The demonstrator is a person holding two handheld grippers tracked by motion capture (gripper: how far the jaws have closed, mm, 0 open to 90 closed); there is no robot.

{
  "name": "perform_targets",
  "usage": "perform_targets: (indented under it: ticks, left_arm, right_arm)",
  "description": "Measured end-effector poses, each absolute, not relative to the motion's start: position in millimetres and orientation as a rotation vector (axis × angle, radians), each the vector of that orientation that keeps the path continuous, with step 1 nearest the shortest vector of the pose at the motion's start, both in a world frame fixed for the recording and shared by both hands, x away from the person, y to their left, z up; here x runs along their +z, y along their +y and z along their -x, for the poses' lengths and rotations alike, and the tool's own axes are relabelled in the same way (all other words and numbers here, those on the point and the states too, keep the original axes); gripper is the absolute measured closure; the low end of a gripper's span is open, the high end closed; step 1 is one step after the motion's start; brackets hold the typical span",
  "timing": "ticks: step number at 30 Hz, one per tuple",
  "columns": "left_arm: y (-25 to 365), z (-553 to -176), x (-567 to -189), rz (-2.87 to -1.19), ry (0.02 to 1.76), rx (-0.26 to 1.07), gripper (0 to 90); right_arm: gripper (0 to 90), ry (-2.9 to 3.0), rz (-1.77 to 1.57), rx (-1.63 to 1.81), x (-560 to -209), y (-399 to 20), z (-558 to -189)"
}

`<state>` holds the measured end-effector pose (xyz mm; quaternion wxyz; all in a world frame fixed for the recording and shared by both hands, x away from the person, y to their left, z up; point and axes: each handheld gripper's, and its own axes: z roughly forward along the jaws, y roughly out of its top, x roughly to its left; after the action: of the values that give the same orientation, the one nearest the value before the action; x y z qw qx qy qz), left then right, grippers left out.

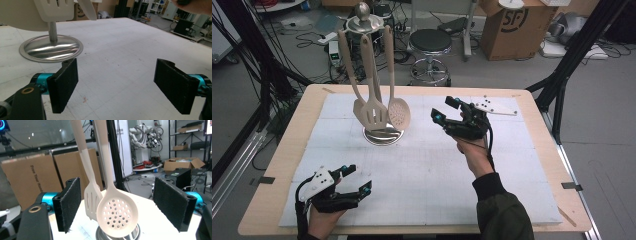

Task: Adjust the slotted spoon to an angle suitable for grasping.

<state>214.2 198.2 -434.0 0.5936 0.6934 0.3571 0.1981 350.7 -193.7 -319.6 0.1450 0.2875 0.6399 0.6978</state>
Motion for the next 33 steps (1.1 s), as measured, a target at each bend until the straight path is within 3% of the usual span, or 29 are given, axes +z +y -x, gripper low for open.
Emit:
perform_targets:
  ticks: [33]
  left_arm:
    - [196,-215,-435,-1.621,0.827,0.462,20.1]
  right_arm:
    - [24.1,1.881,-1.03,1.797,-361,-234,-331]
